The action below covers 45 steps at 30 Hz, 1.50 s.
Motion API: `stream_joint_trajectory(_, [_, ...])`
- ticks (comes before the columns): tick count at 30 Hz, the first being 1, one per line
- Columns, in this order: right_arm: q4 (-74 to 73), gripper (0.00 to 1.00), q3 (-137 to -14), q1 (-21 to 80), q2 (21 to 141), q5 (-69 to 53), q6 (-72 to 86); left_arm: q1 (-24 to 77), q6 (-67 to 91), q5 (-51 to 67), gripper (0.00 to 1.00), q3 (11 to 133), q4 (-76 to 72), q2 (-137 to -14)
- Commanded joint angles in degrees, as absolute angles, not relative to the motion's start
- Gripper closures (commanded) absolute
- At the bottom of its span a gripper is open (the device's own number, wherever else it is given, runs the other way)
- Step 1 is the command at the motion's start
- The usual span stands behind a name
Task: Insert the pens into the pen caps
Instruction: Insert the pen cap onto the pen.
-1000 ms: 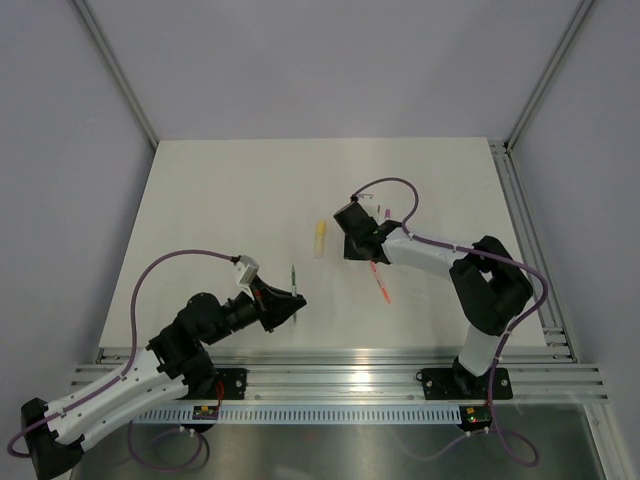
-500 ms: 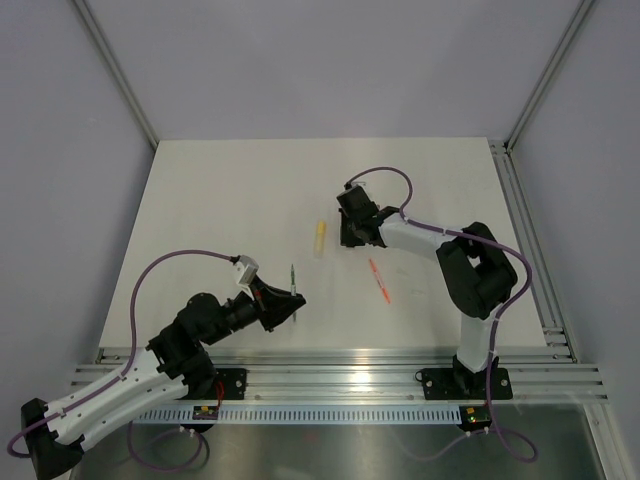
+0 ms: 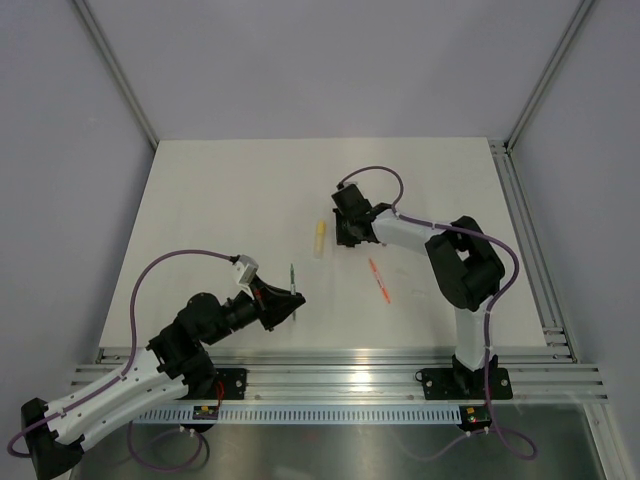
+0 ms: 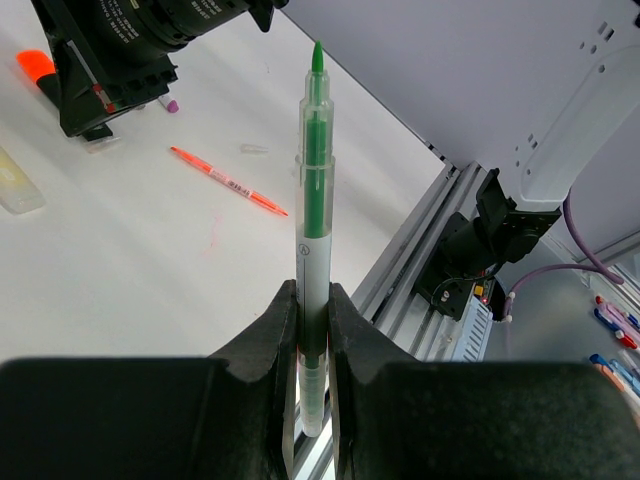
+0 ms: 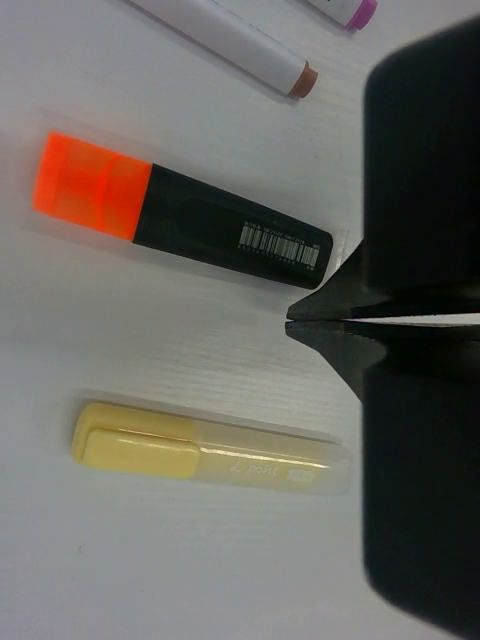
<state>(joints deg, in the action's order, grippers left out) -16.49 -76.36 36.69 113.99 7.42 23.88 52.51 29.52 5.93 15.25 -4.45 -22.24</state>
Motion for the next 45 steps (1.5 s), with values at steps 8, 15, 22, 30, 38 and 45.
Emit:
stream_joint_trajectory(8, [-17.9, 1.0, -79.6, 36.7, 116.2, 7.9, 21.3, 52.7, 28.2, 4.5, 1.0, 15.2, -7.2, -22.2])
stream_joint_trajectory(15, [-18.0, 1.0, -78.8, 36.7, 115.7, 8.2, 21.4, 52.7, 28.0, 4.5, 1.0, 15.1, -7.1, -22.1])
stream_joint_trajectory(22, [-17.8, 1.0, -77.5, 36.7, 115.2, 8.2, 21.5, 52.7, 28.1, 4.6, 1.0, 15.2, -7.1, -22.0])
stream_joint_trajectory(30, [-16.4, 1.0, -74.4, 36.9, 113.8, 7.2, 22.0, 52.7, 28.1, 4.7, 1.0, 14.9, -7.2, -22.0])
stream_joint_trajectory(38, [-16.3, 1.0, -72.0, 38.0, 111.3, 7.2, 22.2, 52.7, 28.2, 4.7, 1.0, 14.9, -7.1, -21.8])
stream_joint_trajectory(45, [-16.6, 1.0, -69.7, 38.5, 108.2, 7.5, 22.4, 52.7, 28.4, 5.1, 1.0, 14.9, -7.5, -22.1])
